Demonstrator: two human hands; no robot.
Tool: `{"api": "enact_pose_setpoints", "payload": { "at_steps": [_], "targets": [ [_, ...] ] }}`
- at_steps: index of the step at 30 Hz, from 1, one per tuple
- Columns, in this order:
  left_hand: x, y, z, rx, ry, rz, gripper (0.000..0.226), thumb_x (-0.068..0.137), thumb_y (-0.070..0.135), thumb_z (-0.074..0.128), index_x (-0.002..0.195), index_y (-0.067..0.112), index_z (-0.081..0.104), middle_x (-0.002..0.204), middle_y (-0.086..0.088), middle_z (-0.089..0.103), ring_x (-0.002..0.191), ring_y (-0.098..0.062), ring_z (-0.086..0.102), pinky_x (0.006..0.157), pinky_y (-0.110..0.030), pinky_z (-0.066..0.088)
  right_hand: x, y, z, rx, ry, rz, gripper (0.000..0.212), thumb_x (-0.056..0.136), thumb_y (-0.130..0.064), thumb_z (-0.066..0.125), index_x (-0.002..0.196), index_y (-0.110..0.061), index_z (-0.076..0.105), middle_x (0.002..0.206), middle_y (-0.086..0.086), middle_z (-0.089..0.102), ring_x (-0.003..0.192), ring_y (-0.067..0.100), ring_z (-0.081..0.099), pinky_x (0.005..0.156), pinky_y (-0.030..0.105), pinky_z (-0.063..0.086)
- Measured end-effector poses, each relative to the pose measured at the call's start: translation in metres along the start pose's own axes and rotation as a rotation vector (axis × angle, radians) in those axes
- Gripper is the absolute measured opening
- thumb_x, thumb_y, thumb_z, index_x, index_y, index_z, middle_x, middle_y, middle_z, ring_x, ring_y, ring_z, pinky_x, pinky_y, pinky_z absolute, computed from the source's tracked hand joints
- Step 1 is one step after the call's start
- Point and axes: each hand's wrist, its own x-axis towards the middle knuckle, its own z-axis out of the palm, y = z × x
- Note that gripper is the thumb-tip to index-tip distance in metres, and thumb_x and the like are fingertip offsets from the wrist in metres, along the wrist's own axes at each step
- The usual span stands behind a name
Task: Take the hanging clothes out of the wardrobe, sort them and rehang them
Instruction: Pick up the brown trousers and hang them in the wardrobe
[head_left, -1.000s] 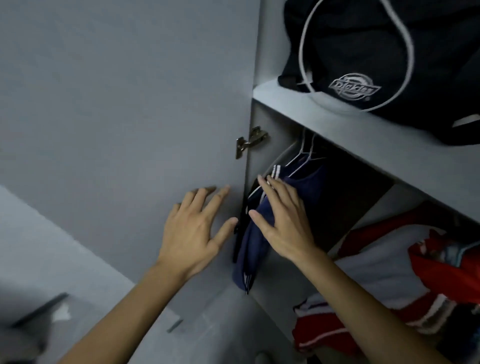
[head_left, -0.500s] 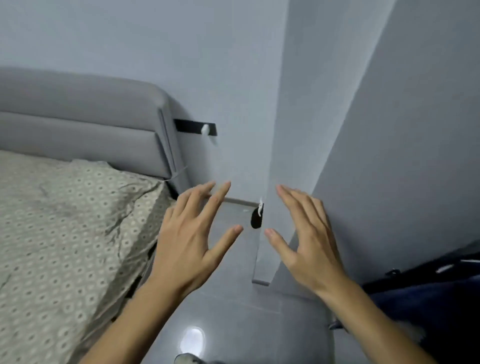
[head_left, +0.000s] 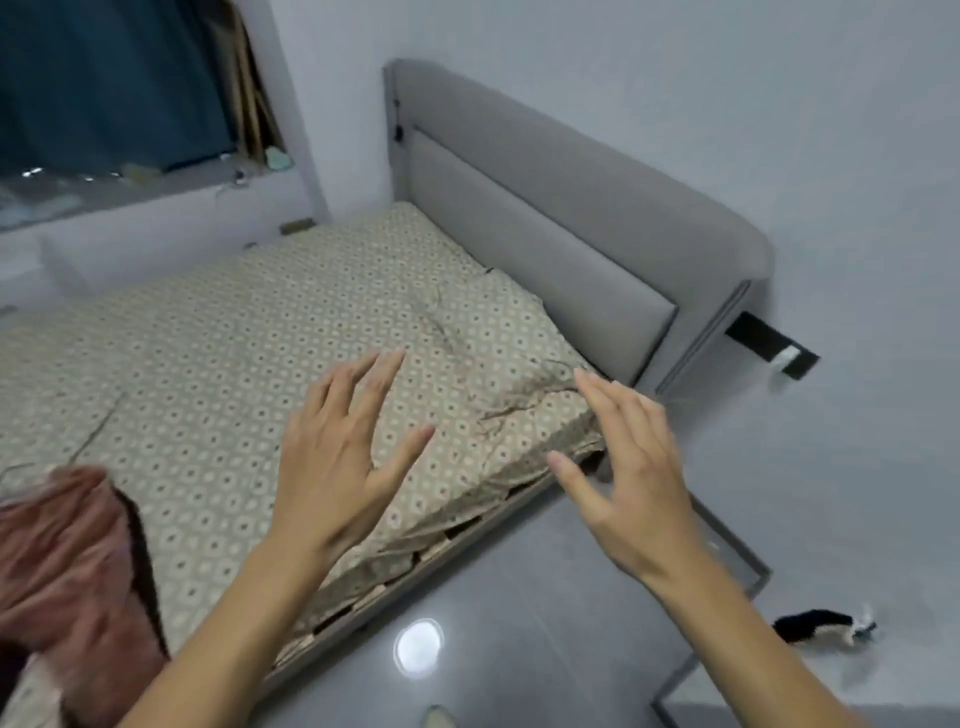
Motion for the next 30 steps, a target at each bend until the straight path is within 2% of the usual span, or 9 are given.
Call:
{"api": "enact_pose_setpoints", "payload": {
  "at_steps": [3, 11, 17, 23, 30],
  "targets": [
    [-0.021, -0.065, -0.036, 0.085, 0.056, -0.162, 0.075, 0.098, 0.071, 0.041, 0.162, 0.032, 0.033, 0.156, 0.004, 0.042, 0.144, -0.024, 0.040, 0.119, -0.050, 0.034, 0.044, -0.041, 0.058, 0.056, -0.098, -0.130, 0.073, 0.096, -0.061, 0.053, 0.159, -0.027, 0.038, 0.155, -0.008, 0.043, 0.145, 0.018, 0.036, 0.120, 0.047, 0.033],
    [-0.099, -0.164, -0.106, 0.242, 0.179, -0.589, 0.073, 0.097, 0.070, 0.043, 0.161, 0.036, 0.033, 0.158, 0.009, 0.040, 0.146, -0.015, 0.034, 0.111, -0.040, 0.034, 0.109, -0.160, 0.201, 0.251, -0.393, -0.434, 0.073, 0.095, -0.059, 0.057, 0.159, -0.030, 0.038, 0.154, -0.010, 0.042, 0.145, 0.014, 0.034, 0.121, 0.043, 0.032],
    [-0.153, -0.208, -0.156, 0.364, 0.267, -0.870, 0.074, 0.096, 0.070, 0.044, 0.162, 0.039, 0.031, 0.159, 0.009, 0.040, 0.147, -0.019, 0.036, 0.111, -0.052, 0.041, 0.132, -0.247, 0.289, 0.380, -0.596, -0.613, 0.072, 0.096, -0.064, 0.053, 0.159, -0.035, 0.035, 0.155, -0.014, 0.040, 0.146, 0.013, 0.032, 0.120, 0.048, 0.032],
    [-0.212, -0.245, -0.190, 0.412, 0.373, -1.068, 0.074, 0.095, 0.070, 0.042, 0.161, 0.036, 0.035, 0.157, 0.008, 0.041, 0.144, -0.021, 0.038, 0.109, -0.050, 0.040, 0.124, -0.343, 0.354, 0.420, -0.733, -0.773, 0.070, 0.096, -0.065, 0.051, 0.159, -0.038, 0.034, 0.154, -0.016, 0.038, 0.146, 0.009, 0.030, 0.121, 0.045, 0.031],
    [-0.277, -0.338, -0.231, 0.377, 0.397, -1.124, 0.073, 0.096, 0.069, 0.041, 0.161, 0.036, 0.032, 0.157, 0.007, 0.041, 0.144, -0.020, 0.036, 0.110, -0.049, 0.039, 0.093, -0.440, 0.422, 0.382, -0.750, -0.823, 0.068, 0.099, -0.060, 0.058, 0.159, -0.038, 0.034, 0.155, -0.016, 0.039, 0.146, 0.009, 0.030, 0.120, 0.047, 0.032]
  ]
}}
